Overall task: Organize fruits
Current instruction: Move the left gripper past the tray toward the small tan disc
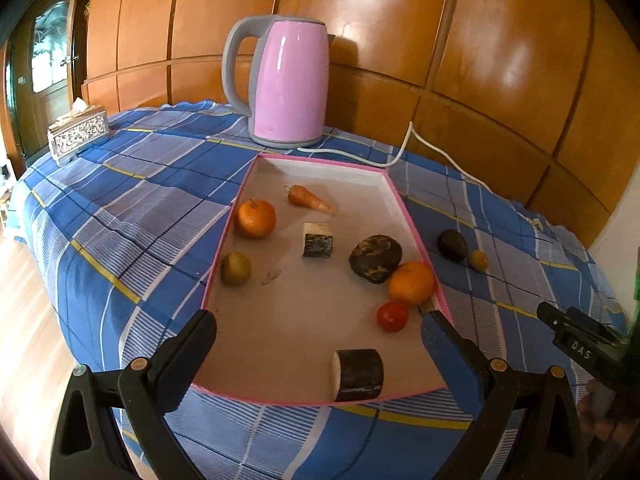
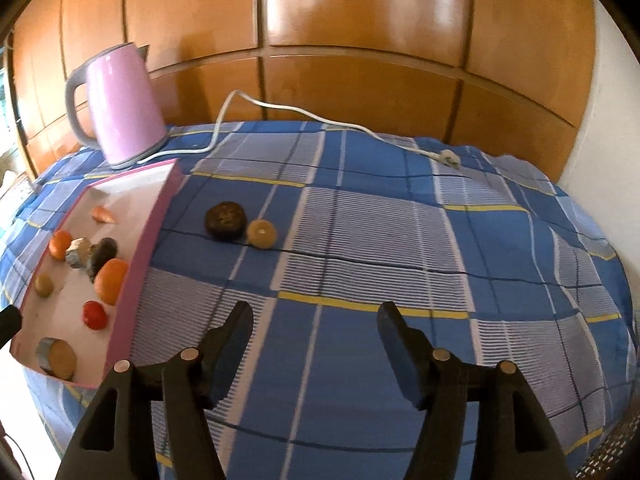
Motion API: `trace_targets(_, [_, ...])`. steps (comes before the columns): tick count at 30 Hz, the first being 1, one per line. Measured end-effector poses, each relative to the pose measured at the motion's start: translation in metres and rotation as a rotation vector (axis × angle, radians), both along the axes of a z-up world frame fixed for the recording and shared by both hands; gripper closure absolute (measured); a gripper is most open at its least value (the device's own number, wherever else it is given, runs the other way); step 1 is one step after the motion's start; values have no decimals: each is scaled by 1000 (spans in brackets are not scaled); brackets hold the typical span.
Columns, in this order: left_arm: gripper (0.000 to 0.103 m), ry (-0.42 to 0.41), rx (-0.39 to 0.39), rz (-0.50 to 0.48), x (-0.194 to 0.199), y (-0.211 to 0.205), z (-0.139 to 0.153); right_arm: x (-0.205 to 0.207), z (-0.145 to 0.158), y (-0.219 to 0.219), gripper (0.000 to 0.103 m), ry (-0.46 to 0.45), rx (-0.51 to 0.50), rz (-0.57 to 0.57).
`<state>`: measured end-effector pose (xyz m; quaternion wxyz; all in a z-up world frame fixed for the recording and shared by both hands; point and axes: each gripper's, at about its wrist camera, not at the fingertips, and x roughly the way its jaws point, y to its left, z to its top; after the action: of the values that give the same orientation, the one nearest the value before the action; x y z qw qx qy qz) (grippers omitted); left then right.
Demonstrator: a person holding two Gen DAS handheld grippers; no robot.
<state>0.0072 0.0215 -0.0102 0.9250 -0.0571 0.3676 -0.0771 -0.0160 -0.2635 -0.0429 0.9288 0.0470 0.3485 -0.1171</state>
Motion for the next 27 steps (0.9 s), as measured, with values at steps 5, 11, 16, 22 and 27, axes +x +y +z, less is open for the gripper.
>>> trace_targets(5, [0,-35,-7,-14,-3,-4,5,-5,-3,-16,37,0,-7,-50])
trace_targets(11, [0,-54,-1,-63,-3,-13,11,-13,-11,-48,35,3,3,-148])
trace_targets(16, [0,-41,14,-147,3,-30,16,-22,-19,-77,35,9,19,-235])
trace_targets(22, [0,-10,94,-231,15,-63,23,-32,-30,-107,34,22,35,-316])
trace_targets(27, [0,-2,122,-293,27,-90,28,-34,-34,-110,34,23,17,-317])
